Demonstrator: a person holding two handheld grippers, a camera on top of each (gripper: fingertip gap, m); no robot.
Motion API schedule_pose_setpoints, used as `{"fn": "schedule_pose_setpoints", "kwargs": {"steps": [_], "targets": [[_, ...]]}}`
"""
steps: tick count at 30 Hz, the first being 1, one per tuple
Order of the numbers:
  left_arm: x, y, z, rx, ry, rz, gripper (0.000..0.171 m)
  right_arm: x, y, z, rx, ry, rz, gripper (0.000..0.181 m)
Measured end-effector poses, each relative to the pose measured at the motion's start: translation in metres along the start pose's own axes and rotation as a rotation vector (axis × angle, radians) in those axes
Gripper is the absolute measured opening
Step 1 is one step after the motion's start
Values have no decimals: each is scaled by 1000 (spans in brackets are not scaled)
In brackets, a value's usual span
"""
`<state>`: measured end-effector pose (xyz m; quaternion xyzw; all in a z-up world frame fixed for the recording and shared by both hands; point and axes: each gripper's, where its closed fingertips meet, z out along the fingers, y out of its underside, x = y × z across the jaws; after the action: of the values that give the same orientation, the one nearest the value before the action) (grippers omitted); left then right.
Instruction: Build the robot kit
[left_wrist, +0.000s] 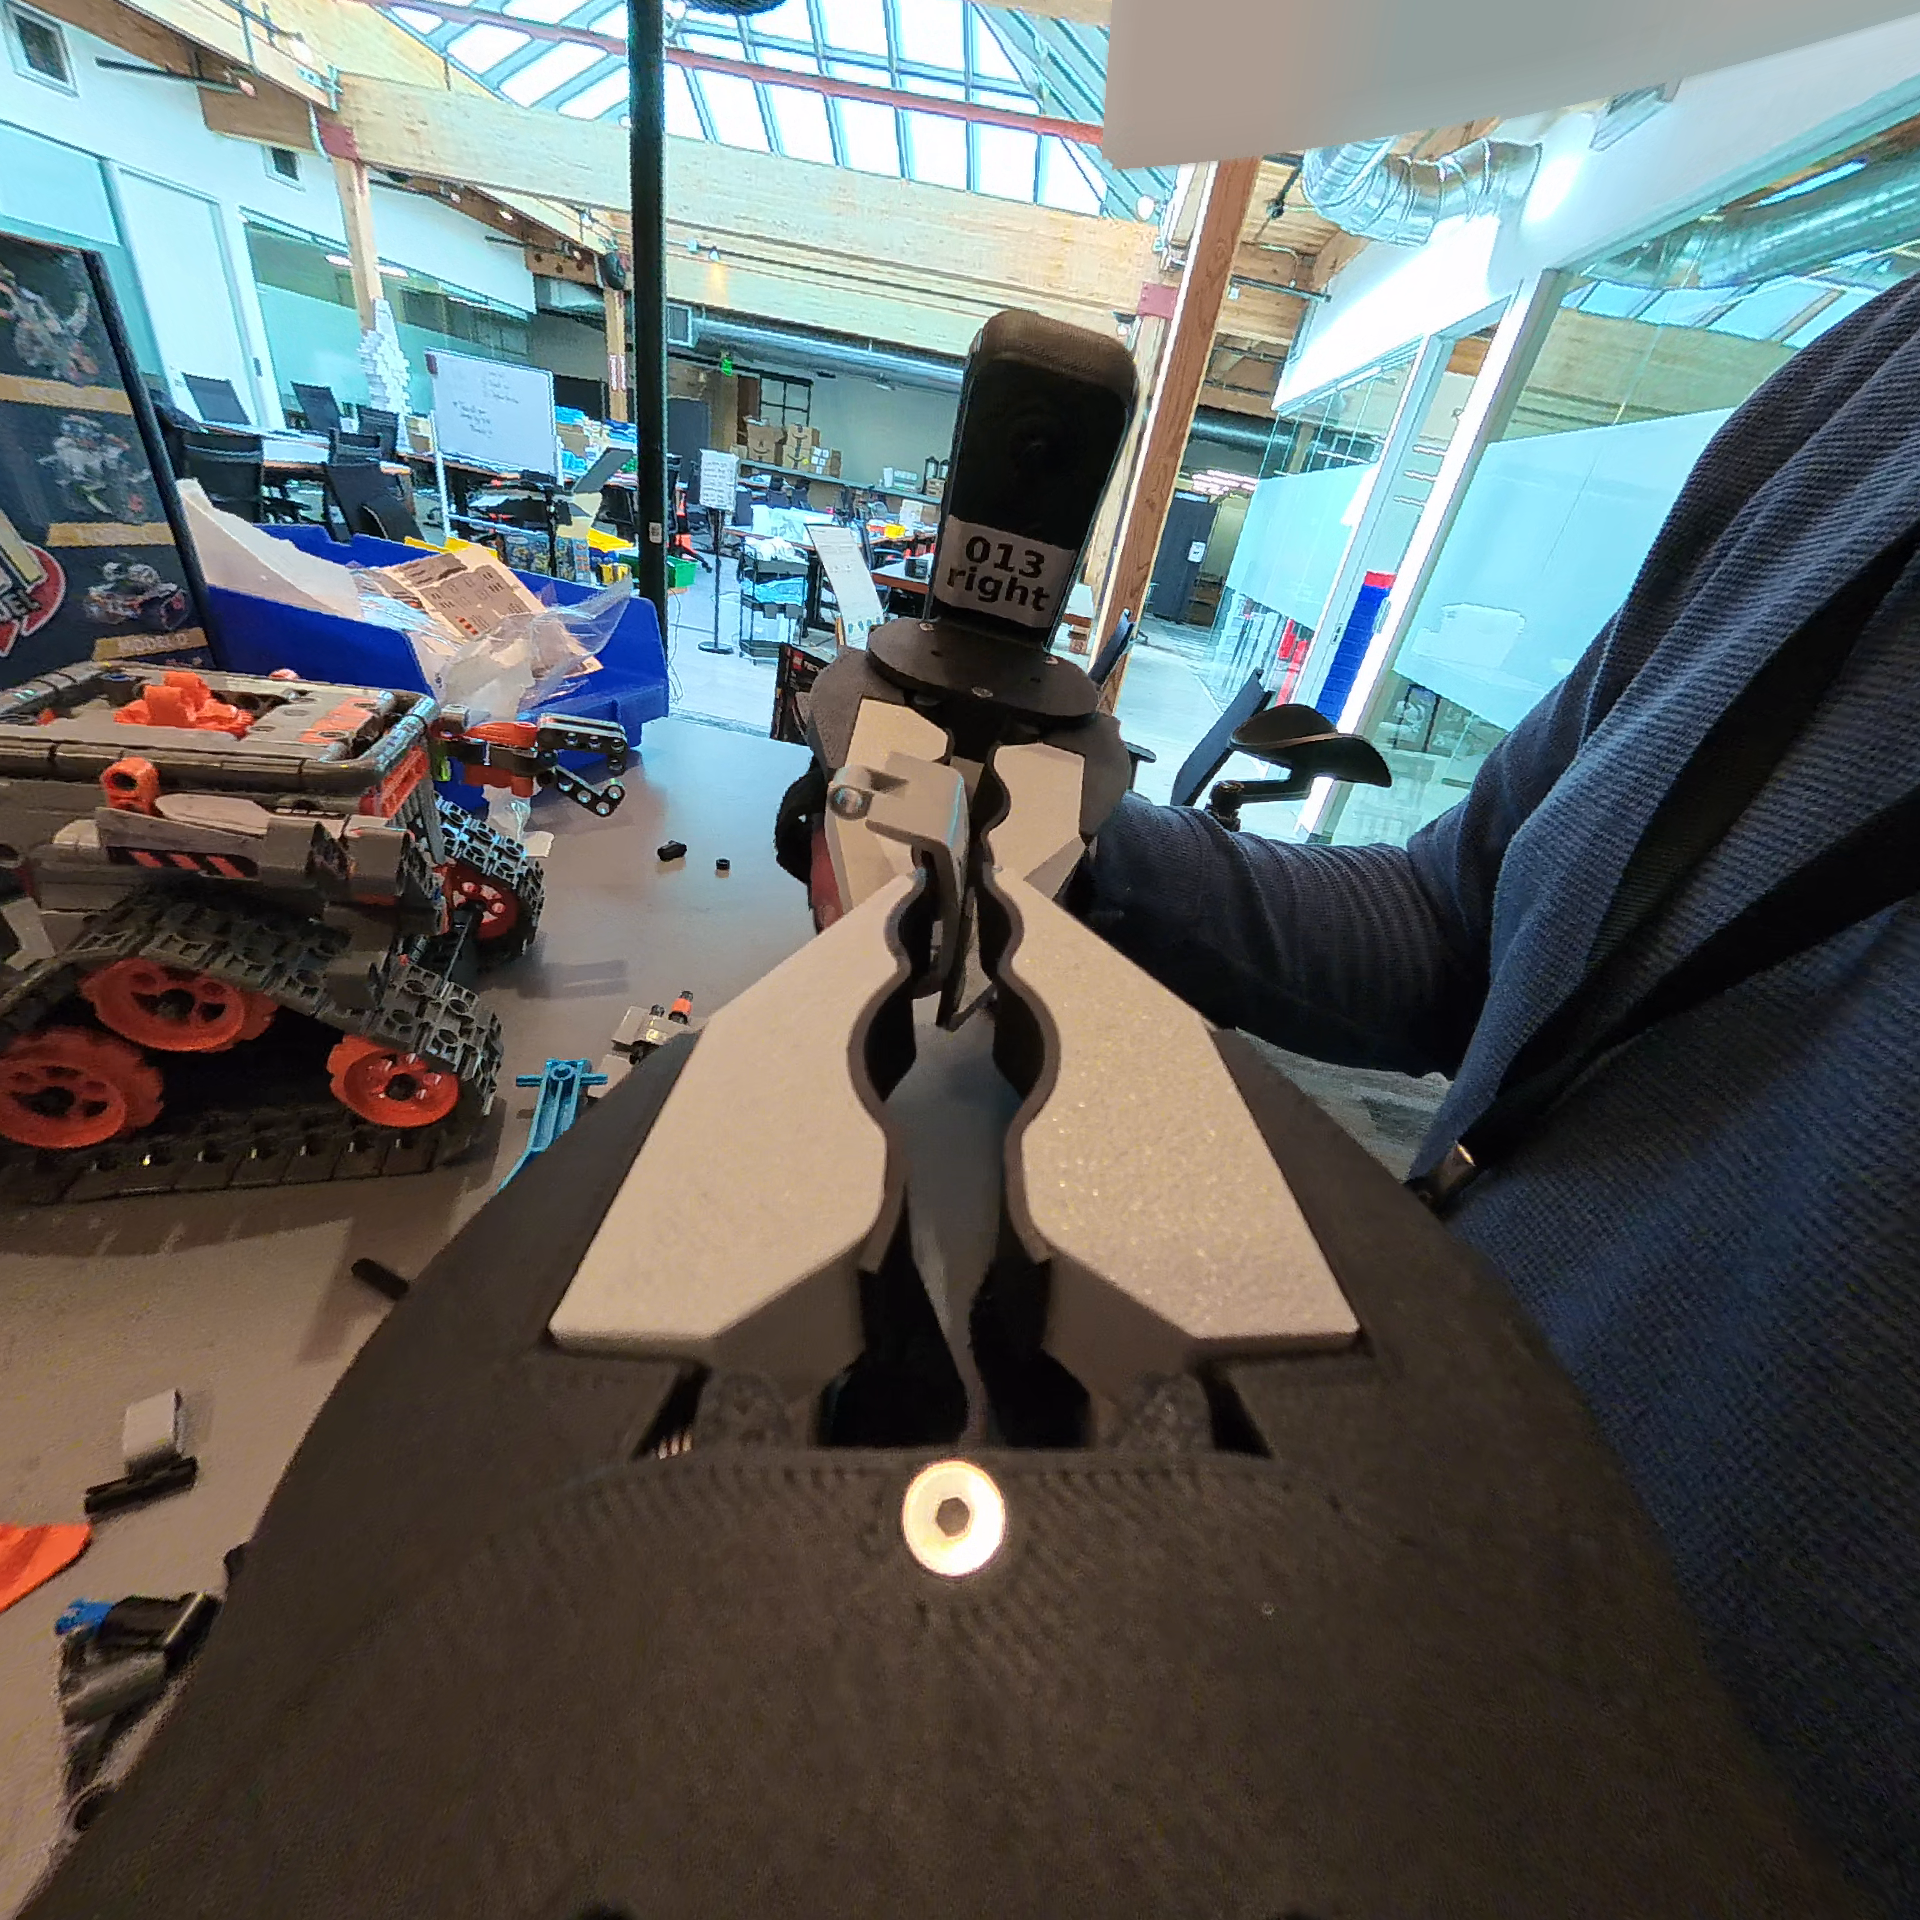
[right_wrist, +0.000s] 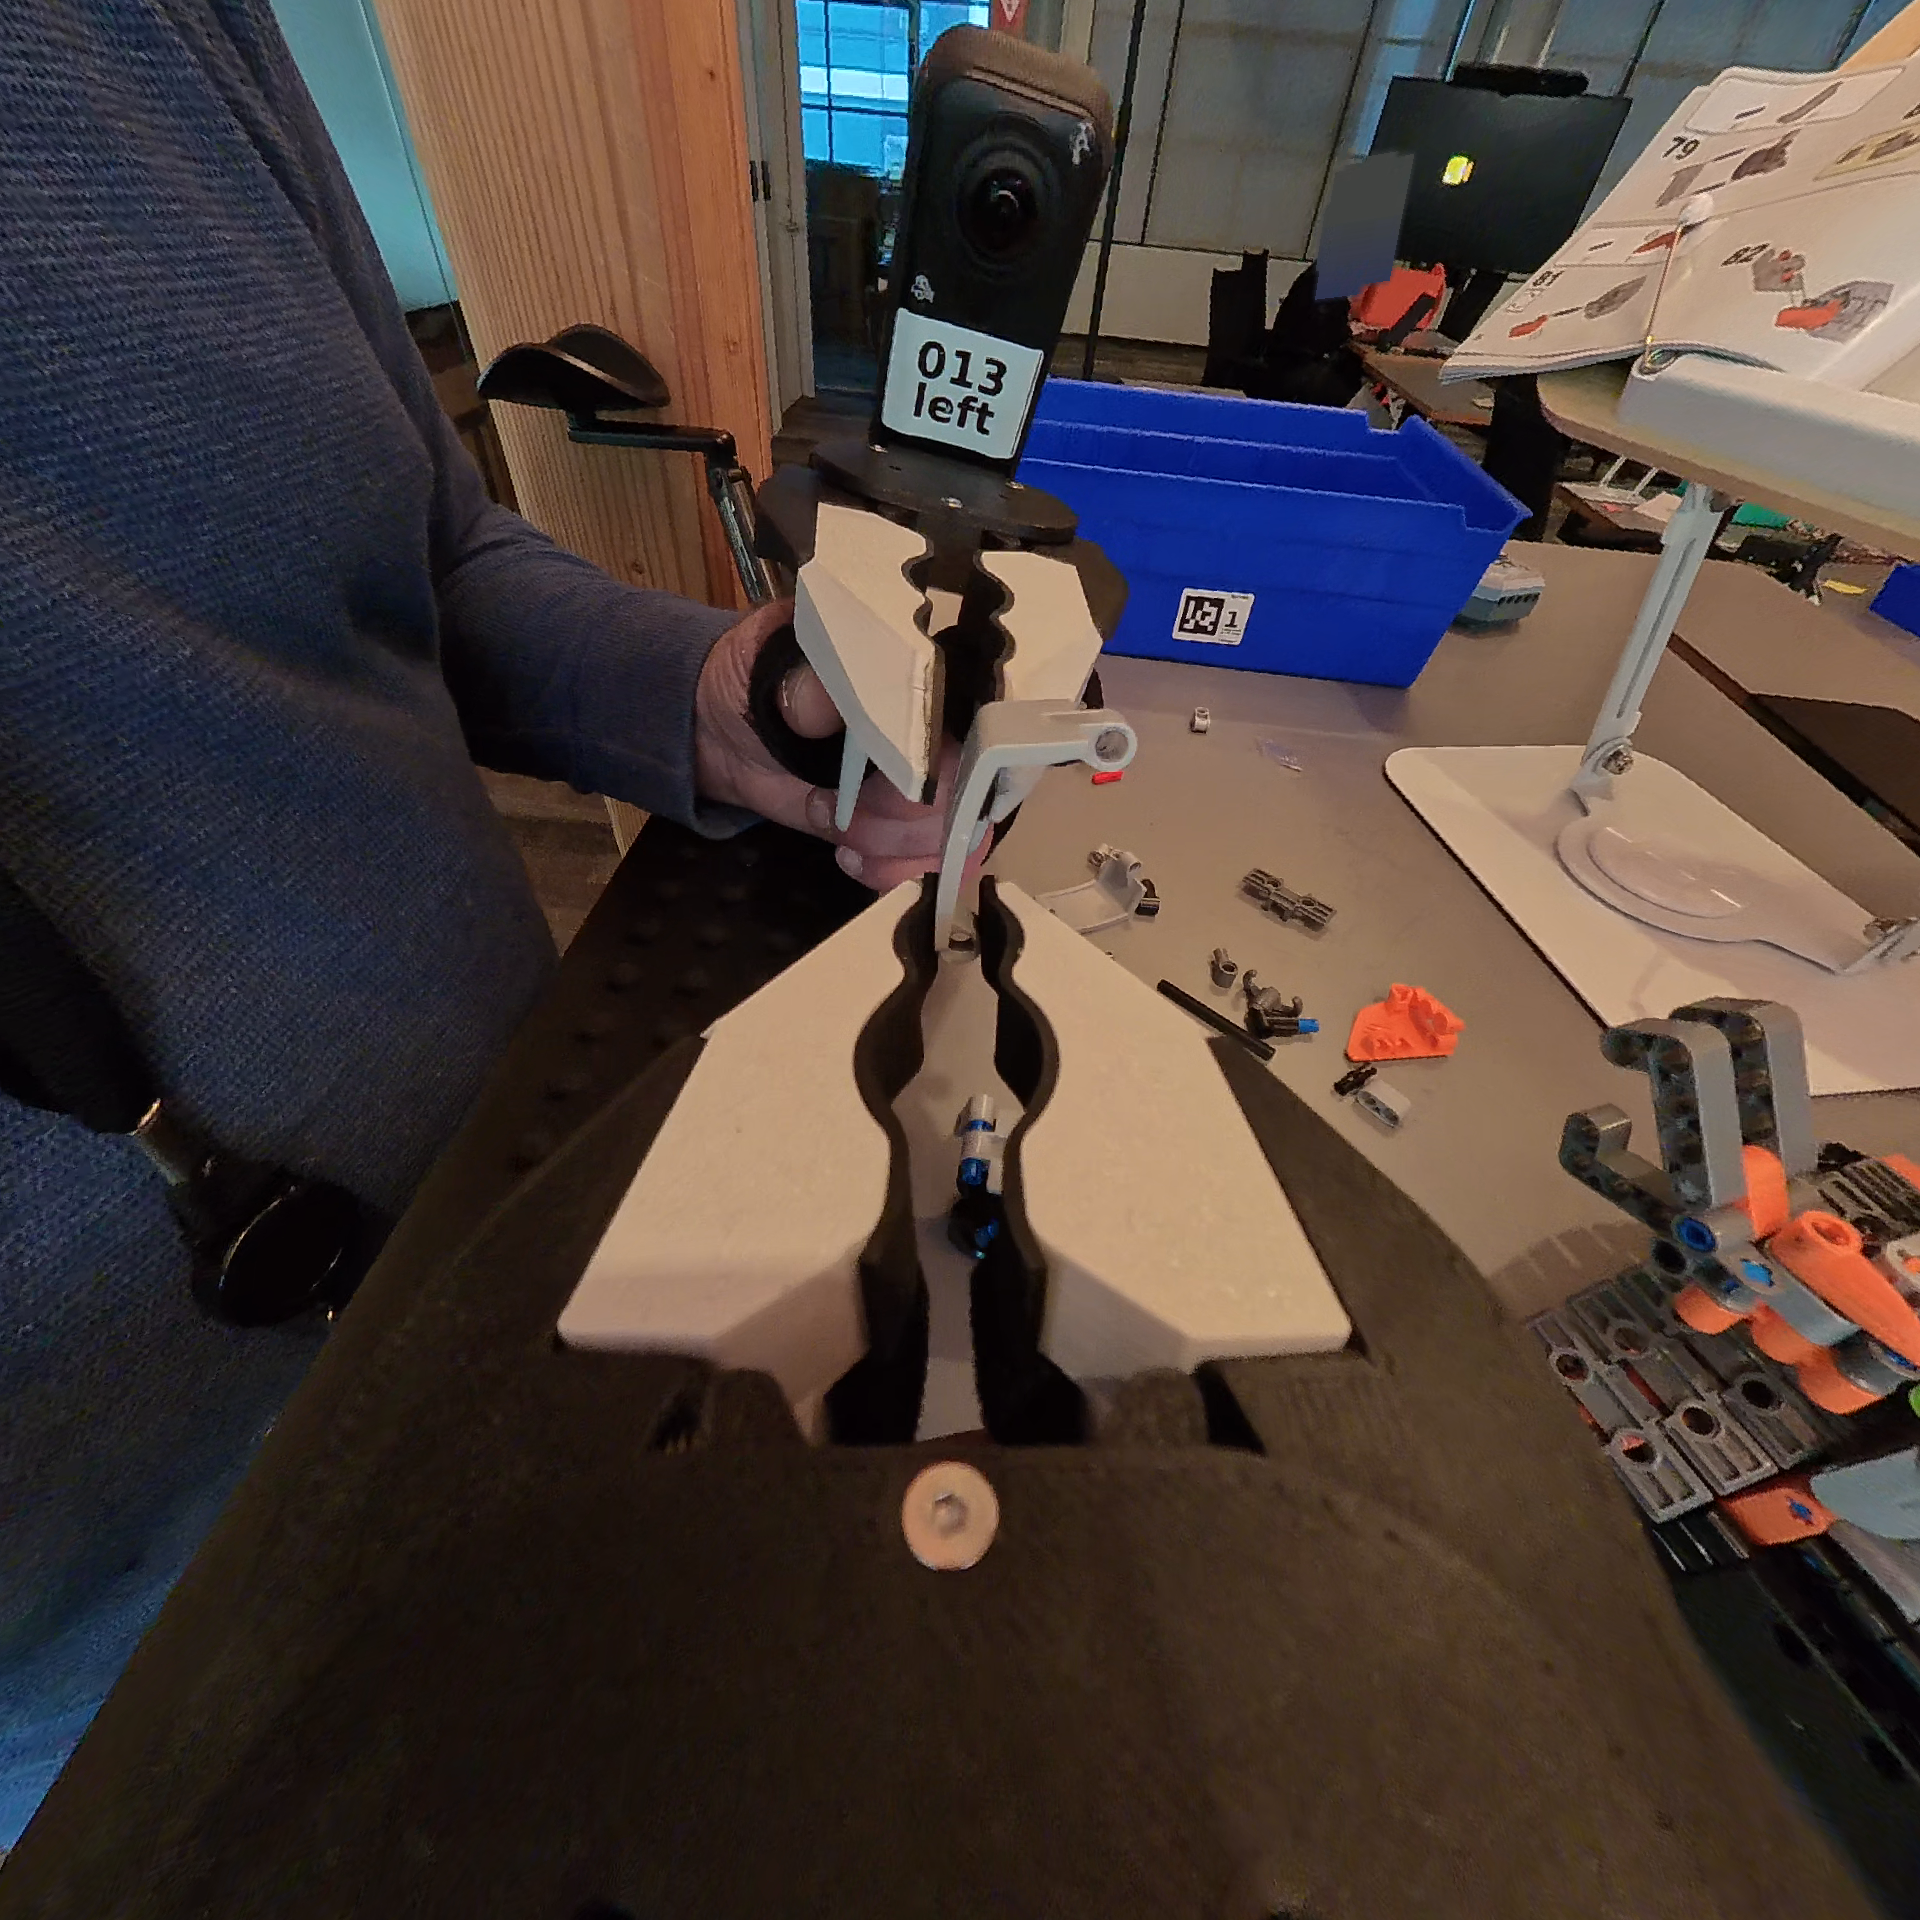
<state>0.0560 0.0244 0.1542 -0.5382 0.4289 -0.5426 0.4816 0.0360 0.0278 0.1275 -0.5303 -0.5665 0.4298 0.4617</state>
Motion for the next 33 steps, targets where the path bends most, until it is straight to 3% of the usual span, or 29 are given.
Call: {"fn": "schedule_pose_setpoints", "kwargs": {"steps": [12, 33], "targets": [[-8, 1, -1, -10, -46, 3, 12, 6, 4, -8, 4, 20, 30, 5], [-5, 9, 3, -57, -31, 8, 8, 15, 14, -18, -12, 38, 69, 5]]}}
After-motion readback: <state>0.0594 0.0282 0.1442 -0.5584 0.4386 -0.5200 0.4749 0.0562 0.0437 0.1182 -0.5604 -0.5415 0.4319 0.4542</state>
